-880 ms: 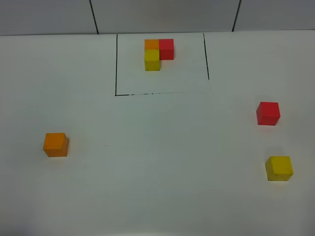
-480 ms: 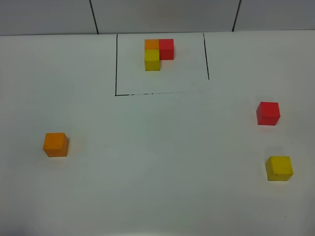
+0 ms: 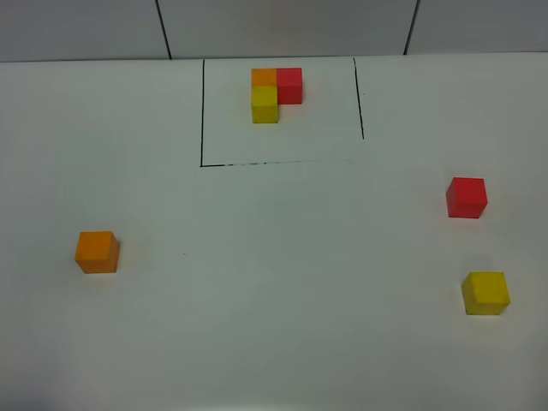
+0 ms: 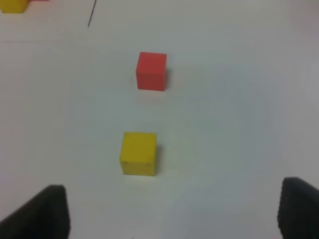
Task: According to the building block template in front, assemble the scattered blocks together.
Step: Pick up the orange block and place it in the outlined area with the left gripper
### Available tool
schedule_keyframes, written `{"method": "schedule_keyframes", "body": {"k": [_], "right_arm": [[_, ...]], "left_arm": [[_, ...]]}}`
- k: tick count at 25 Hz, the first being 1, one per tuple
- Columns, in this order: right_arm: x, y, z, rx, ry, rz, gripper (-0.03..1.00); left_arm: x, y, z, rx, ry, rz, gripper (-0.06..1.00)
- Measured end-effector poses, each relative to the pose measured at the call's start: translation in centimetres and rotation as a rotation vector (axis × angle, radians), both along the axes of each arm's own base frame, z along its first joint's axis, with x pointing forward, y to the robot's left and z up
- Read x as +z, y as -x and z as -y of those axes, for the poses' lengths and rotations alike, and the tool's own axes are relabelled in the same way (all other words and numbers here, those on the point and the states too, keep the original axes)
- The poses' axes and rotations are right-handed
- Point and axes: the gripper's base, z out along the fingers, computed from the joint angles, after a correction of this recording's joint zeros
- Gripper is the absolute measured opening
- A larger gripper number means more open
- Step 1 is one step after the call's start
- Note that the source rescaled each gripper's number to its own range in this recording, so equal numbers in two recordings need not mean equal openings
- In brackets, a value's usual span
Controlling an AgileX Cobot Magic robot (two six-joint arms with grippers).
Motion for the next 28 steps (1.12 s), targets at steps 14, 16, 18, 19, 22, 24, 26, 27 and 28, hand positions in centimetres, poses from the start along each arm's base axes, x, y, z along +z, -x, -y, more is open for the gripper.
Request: {"method": "schedule_keyframes", "body": {"k": [14, 16, 18, 19, 22, 24, 26, 27, 28], "right_arm": [[0.0, 0.0, 0.0, 0.0, 0.0, 0.0, 0.78], [0.0, 0.0, 0.0, 0.0, 0.0, 0.0, 0.78], [0.0, 0.0, 0.0, 0.0, 0.0, 0.0, 0.78], [0.0, 0.0, 0.0, 0.0, 0.0, 0.0, 0.78], [0.0, 0.0, 0.0, 0.0, 0.0, 0.0, 0.78], [0.0, 0.0, 0.0, 0.0, 0.0, 0.0, 0.78], [0.0, 0.0, 0.0, 0.0, 0.0, 0.0, 0.78], [0.0, 0.0, 0.0, 0.0, 0.0, 0.0, 0.78], [0.0, 0.0, 0.0, 0.0, 0.0, 0.0, 0.78]], "left_arm": [[0.0, 0.0, 0.0, 0.0, 0.0, 0.0, 0.1], [0.0, 0.0, 0.0, 0.0, 0.0, 0.0, 0.1], [0.0, 0.0, 0.0, 0.0, 0.0, -0.001, 0.1], [0.0, -0.1, 0.0, 0.0, 0.0, -0.005, 0.11], [0.0, -0.7, 0.0, 0.0, -0.003, -0.045, 0.19], [0.1, -1.4, 0.1, -0.004, -0.012, -0.089, 0.3], [0.4, -2.5, 0.2, -0.01, -0.023, -0.126, 0.44], [0.7, -3.1, 0.2, -0.01, -0.025, -0.125, 0.53], [1.0, -3.9, 0.2, -0.008, -0.026, -0.122, 0.62]]}}
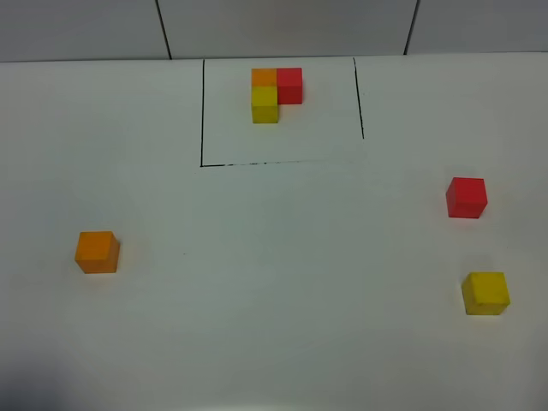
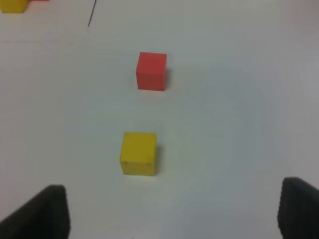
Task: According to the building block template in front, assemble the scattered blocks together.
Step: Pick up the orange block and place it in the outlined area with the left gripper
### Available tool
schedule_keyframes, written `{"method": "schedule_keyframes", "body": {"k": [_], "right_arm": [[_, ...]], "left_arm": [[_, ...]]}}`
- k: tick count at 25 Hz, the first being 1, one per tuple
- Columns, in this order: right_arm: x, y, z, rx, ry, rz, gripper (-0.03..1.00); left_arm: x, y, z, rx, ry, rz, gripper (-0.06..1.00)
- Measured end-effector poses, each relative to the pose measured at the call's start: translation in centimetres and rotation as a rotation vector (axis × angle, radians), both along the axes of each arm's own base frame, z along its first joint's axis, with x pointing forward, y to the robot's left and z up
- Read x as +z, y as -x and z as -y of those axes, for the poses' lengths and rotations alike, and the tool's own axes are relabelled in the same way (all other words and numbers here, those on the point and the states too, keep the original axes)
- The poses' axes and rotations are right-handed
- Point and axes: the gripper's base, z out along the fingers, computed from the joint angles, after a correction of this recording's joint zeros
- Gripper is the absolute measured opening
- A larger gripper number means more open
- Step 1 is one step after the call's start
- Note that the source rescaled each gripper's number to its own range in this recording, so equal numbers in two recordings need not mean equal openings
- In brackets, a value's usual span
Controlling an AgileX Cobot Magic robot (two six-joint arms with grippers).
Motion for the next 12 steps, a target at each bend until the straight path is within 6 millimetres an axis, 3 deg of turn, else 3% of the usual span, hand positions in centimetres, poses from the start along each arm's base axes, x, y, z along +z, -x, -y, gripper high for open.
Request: {"method": "schedule_keyframes", "body": {"k": [3, 5, 12], "right_arm": [[0.0, 0.0, 0.0, 0.0, 0.0, 0.0, 0.78], [0.0, 0.0, 0.0, 0.0, 0.0, 0.0, 0.78], [0.0, 0.0, 0.0, 0.0, 0.0, 0.0, 0.78]], "left_arm": [[0.8, -2.9, 0.1, 0.006, -0.001, -0.013, 0.86], [1.1, -5.2, 0.3, 0.01, -0.003, -0.059, 0.93], [0.5, -13.6, 0.8, 0.021, -0.015, -0.295, 0.96]]}}
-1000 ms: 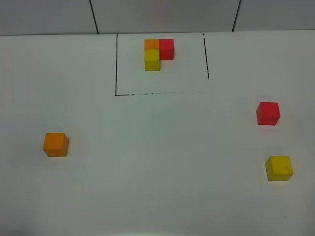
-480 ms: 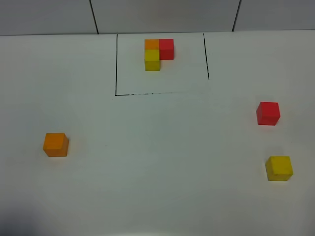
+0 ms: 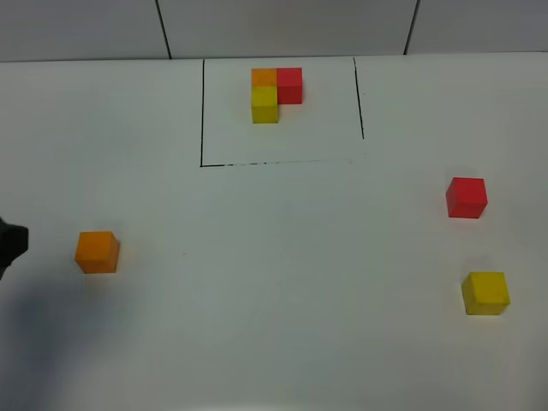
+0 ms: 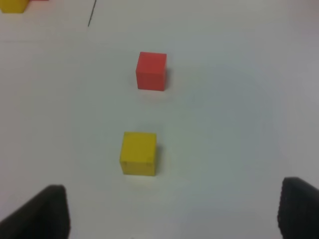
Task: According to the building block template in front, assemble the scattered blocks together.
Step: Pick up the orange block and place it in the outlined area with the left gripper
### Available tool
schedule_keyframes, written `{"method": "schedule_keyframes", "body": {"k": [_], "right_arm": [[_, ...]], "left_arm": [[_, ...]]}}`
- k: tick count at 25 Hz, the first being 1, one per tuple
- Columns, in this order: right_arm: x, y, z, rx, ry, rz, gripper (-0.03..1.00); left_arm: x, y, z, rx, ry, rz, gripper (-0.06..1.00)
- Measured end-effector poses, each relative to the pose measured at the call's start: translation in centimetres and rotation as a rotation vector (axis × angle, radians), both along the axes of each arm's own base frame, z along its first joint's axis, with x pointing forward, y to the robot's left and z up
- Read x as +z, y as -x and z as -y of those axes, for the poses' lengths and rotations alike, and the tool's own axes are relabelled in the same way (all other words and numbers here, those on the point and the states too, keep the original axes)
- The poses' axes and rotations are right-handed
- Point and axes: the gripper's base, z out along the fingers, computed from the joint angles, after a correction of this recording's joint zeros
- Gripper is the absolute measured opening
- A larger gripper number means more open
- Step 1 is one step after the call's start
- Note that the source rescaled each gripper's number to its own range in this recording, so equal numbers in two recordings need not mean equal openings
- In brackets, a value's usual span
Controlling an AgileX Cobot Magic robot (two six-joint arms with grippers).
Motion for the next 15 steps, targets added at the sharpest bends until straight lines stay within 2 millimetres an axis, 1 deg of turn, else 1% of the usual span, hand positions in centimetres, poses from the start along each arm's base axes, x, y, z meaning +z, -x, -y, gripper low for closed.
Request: {"method": "schedule_keyframes", "body": {"k": [2, 4, 7, 11, 13, 15], "right_arm": [[0.0, 0.0, 0.0, 0.0, 0.0, 0.0, 0.78], [0.0, 0.0, 0.0, 0.0, 0.0, 0.0, 0.78], [0.0, 0.0, 0.0, 0.0, 0.0, 0.0, 0.78], [0.0, 0.0, 0.0, 0.0, 0.0, 0.0, 0.78], [0.0, 0.0, 0.0, 0.0, 0.0, 0.0, 0.78], [0.0, 0.0, 0.0, 0.0, 0.0, 0.0, 0.78]], "left_arm": [[-0.8, -2.3, 0.2, 0.003, -0.002, -0.073, 0.96], [-2.1, -4.5, 0.3, 0.004, -0.006, -0.154, 0.96], [-3.8, -7.1, 0.9, -0.006, -0.004, -0.263, 0.96], [-6.3, -9.7, 2.8, -0.062, -0.021, -0.373, 0.94], [-7.4, -10.6, 3.4, -0.054, -0.016, -0.413, 0.94], [-8.2, -11.3, 3.5, -0.022, -0.008, -0.444, 0.94]]}}
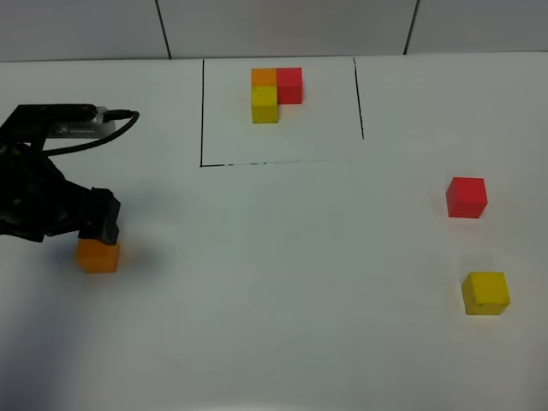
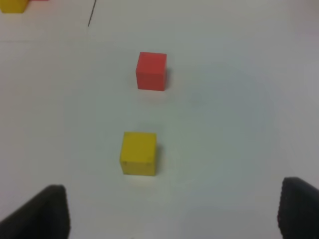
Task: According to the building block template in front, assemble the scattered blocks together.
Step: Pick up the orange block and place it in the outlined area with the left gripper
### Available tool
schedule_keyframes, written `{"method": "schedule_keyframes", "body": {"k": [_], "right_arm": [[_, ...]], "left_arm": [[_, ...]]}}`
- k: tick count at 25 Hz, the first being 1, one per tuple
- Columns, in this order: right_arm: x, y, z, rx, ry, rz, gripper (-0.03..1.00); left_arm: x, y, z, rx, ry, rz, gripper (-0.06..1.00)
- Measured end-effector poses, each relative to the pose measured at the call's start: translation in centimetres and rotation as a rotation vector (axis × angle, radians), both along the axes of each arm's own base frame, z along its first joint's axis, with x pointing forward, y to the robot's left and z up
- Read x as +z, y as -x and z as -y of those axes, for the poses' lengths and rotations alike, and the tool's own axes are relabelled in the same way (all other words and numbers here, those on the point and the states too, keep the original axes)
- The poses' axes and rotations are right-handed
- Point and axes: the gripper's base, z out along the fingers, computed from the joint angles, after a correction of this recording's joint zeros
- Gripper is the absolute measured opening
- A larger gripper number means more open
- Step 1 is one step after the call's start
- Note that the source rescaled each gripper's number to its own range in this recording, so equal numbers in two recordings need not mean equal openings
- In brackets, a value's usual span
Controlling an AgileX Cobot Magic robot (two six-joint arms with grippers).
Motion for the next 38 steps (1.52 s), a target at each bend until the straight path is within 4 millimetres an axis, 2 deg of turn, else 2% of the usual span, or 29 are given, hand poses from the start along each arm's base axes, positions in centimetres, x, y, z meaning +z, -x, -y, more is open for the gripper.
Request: {"method": "schedule_keyframes", "body": {"k": [10, 17, 27, 34, 38], "right_arm": [[0.0, 0.0, 0.0, 0.0, 0.0, 0.0, 0.78], [0.0, 0.0, 0.0, 0.0, 0.0, 0.0, 0.78], [0.0, 0.0, 0.0, 0.0, 0.0, 0.0, 0.78], [0.0, 0.0, 0.0, -0.001, -0.001, 0.0, 0.78], [0.0, 0.0, 0.0, -0.001, -0.001, 0.0, 0.78]], "left_arm": [[-1.8, -0.8, -0.1, 0.047, -0.029, -0.045, 0.93], [-2.1, -1.1, -0.1, 0.076, -0.026, -0.032, 0.93], [-4.5, -1.8, -0.6, 0.117, -0.092, -0.076, 0.93], [-5.0, -2.5, -0.3, 0.138, -0.06, -0.028, 0.93], [-6.0, -2.7, -0.1, 0.134, -0.045, -0.05, 0.93]]}}
